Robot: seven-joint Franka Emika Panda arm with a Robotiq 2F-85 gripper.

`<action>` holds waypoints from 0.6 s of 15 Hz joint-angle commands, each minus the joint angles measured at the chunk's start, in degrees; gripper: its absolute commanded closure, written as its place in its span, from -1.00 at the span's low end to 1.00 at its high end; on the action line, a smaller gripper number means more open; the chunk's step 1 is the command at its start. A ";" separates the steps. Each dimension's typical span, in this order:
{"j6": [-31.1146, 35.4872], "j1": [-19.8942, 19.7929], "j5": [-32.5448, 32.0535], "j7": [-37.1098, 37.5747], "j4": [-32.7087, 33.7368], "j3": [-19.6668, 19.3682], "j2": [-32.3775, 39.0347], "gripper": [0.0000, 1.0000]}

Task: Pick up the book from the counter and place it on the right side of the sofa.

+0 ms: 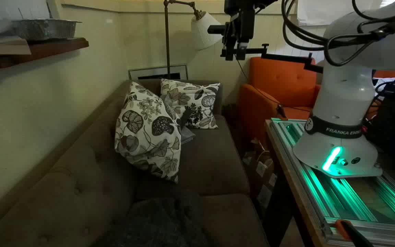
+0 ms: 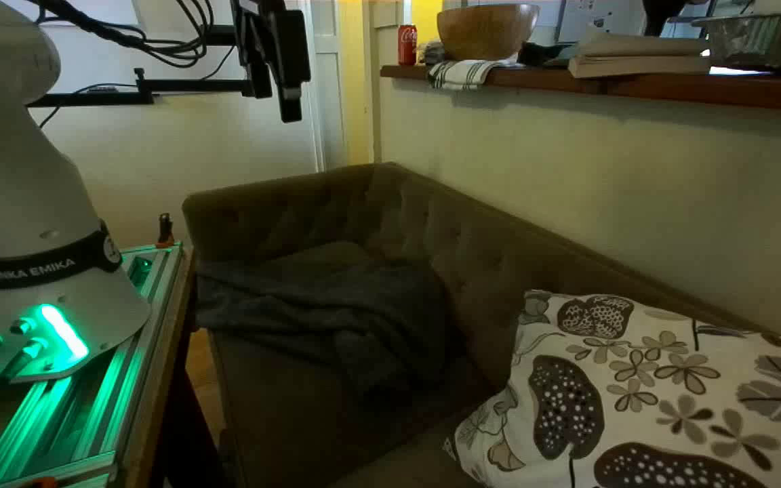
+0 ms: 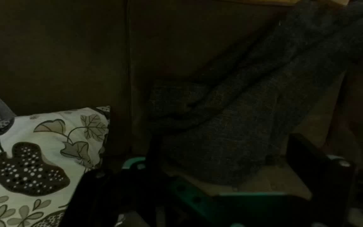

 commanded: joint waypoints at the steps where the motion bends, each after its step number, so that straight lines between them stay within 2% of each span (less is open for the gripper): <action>1: -0.18 -0.27 0.23 -0.16 -0.41 0.29 0.15 -1.00; 6: -0.18 -0.25 0.26 -0.19 -0.98 0.33 0.78 -1.00; 9: 9.40 -0.50 1.39 8.92 3.17 3.37 10.49 -1.00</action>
